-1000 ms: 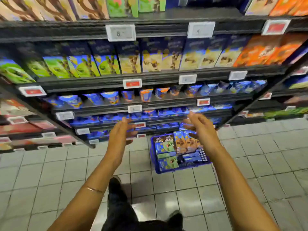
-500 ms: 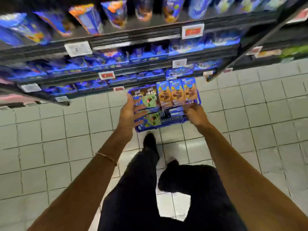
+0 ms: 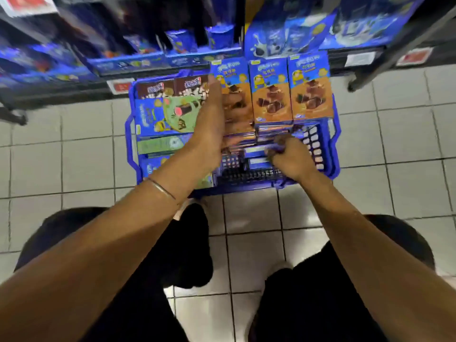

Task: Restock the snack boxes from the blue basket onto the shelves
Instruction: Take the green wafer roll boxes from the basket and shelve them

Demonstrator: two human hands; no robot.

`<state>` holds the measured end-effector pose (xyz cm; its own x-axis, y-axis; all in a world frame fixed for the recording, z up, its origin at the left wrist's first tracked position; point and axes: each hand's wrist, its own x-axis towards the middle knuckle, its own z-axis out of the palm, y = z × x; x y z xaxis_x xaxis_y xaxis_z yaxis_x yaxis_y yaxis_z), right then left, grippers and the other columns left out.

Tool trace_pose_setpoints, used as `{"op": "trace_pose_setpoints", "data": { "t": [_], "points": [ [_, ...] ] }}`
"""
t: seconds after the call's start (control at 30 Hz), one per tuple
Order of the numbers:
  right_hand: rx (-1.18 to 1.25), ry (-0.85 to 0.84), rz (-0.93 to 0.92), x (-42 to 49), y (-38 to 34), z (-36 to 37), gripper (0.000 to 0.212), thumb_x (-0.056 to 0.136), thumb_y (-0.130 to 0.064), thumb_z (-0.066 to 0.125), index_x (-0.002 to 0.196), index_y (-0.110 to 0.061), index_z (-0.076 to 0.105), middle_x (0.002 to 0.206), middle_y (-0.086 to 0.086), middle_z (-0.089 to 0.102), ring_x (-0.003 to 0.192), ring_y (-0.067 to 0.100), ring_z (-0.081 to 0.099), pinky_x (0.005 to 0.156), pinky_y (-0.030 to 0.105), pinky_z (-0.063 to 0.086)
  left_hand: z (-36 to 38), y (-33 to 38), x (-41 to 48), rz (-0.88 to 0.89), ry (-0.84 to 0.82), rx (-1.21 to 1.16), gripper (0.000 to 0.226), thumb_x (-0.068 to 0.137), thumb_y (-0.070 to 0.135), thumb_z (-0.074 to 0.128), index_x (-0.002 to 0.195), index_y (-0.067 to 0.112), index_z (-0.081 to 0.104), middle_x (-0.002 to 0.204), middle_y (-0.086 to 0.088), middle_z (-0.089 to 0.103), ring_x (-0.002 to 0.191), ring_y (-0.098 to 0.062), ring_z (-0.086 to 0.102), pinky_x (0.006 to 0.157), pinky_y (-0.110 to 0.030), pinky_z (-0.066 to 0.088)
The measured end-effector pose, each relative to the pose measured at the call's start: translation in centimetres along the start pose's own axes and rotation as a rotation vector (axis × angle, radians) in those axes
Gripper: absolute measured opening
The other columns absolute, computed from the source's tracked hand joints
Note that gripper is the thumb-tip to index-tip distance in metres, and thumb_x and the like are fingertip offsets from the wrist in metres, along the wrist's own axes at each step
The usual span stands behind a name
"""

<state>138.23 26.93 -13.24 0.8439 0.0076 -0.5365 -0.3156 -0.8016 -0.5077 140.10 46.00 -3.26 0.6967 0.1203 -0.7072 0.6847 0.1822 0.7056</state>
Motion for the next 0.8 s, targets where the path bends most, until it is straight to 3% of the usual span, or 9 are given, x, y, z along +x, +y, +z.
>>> {"op": "trace_pose_setpoints", "data": {
  "t": [0.03, 0.1, 0.23, 0.33, 0.53, 0.6, 0.7, 0.8],
  "points": [
    [-0.048, 0.006, -0.049, 1.0, 0.6, 0.8, 0.015, 0.088, -0.029, 0.070, 0.101, -0.024, 0.067, 0.106, 0.010, 0.069, 0.103, 0.030, 0.063, 0.087, 0.036, 0.051, 0.4, -0.8, 1.1, 0.022, 0.001, -0.004, 0.072, 0.107, 0.071, 0.017, 0.101, 0.026, 0.072, 0.085, 0.008, 0.078, 0.079, -0.015, 0.073, 0.073, -0.032, 0.051],
    [-0.157, 0.025, -0.124, 2.5, 1.5, 2.2, 0.047, 0.085, -0.037, 0.073, 0.127, -0.017, 0.064, 0.129, 0.011, 0.066, 0.122, 0.035, 0.059, 0.100, 0.044, 0.050, 1.1, -2.3, 2.6, 0.051, 0.001, -0.006, 0.071, 0.107, 0.070, 0.015, 0.096, 0.025, 0.069, 0.084, 0.007, 0.075, 0.076, -0.015, 0.070, 0.069, -0.029, 0.048],
    [-0.294, 0.052, -0.177, 3.3, 2.2, 2.9, 0.064, 0.080, -0.048, 0.076, 0.134, -0.017, 0.059, 0.132, 0.013, 0.064, 0.123, 0.039, 0.057, 0.100, 0.047, 0.049, 1.7, -3.3, 2.2, 0.087, 0.005, -0.003, 0.069, 0.108, 0.069, 0.016, 0.099, 0.023, 0.066, 0.091, 0.004, 0.071, 0.077, -0.018, 0.067, 0.058, -0.024, 0.048],
    [-0.424, -0.038, -0.150, 2.5, 2.1, 2.4, 0.077, 0.079, -0.050, 0.078, 0.145, -0.020, 0.050, 0.146, 0.011, 0.051, 0.135, 0.037, 0.046, 0.111, 0.050, 0.040, 1.3, -2.4, -0.3, 0.095, 0.003, 0.039, 0.069, 0.107, 0.070, 0.017, 0.104, 0.022, 0.067, 0.094, 0.002, 0.073, 0.088, -0.023, 0.069, 0.068, -0.029, 0.050],
    [-0.671, -0.136, -0.182, 3.5, 2.0, 2.8, 0.079, 0.087, -0.035, 0.074, 0.153, -0.021, 0.034, 0.153, 0.008, 0.041, 0.143, 0.035, 0.034, 0.117, 0.058, 0.030, 0.4, -1.3, -2.3, 0.223, -0.006, 0.233, 0.067, 0.108, 0.068, 0.024, 0.104, 0.020, 0.070, 0.094, 0.001, 0.076, 0.094, -0.027, 0.077, 0.085, -0.038, 0.053],
    [-0.687, -0.163, -0.167, 3.8, 2.1, 2.8, 0.075, 0.089, -0.032, 0.072, 0.153, -0.021, 0.035, 0.154, 0.007, 0.042, 0.145, 0.034, 0.033, 0.117, 0.060, 0.028, 0.7, -1.5, -2.4, 0.243, 0.015, 0.259, 0.065, 0.108, 0.067, 0.024, 0.102, 0.020, 0.069, 0.101, -0.001, 0.075, 0.100, -0.030, 0.077, 0.086, -0.038, 0.052],
    [-0.683, -0.153, -0.160, 3.9, 2.2, 2.9, 0.068, 0.089, -0.031, 0.071, 0.148, -0.022, 0.040, 0.150, 0.006, 0.049, 0.142, 0.034, 0.038, 0.117, 0.061, 0.027, 1.1, -1.7, -3.0, 0.190, -0.011, 0.229, 0.071, 0.108, 0.068, 0.021, 0.117, 0.018, 0.070, 0.114, -0.005, 0.075, 0.109, -0.030, 0.074, 0.093, -0.044, 0.053],
    [-0.668, -0.127, -0.167, 4.2, 2.3, 3.2, 0.066, 0.088, -0.032, 0.070, 0.147, -0.022, 0.042, 0.148, 0.005, 0.051, 0.141, 0.034, 0.040, 0.117, 0.060, 0.026, 1.1, -1.4, -2.9, 0.179, -0.044, 0.180, 0.075, 0.108, 0.069, 0.020, 0.123, 0.016, 0.070, 0.116, -0.006, 0.077, 0.104, -0.027, 0.076, 0.095, -0.044, 0.055]
  ]
}}
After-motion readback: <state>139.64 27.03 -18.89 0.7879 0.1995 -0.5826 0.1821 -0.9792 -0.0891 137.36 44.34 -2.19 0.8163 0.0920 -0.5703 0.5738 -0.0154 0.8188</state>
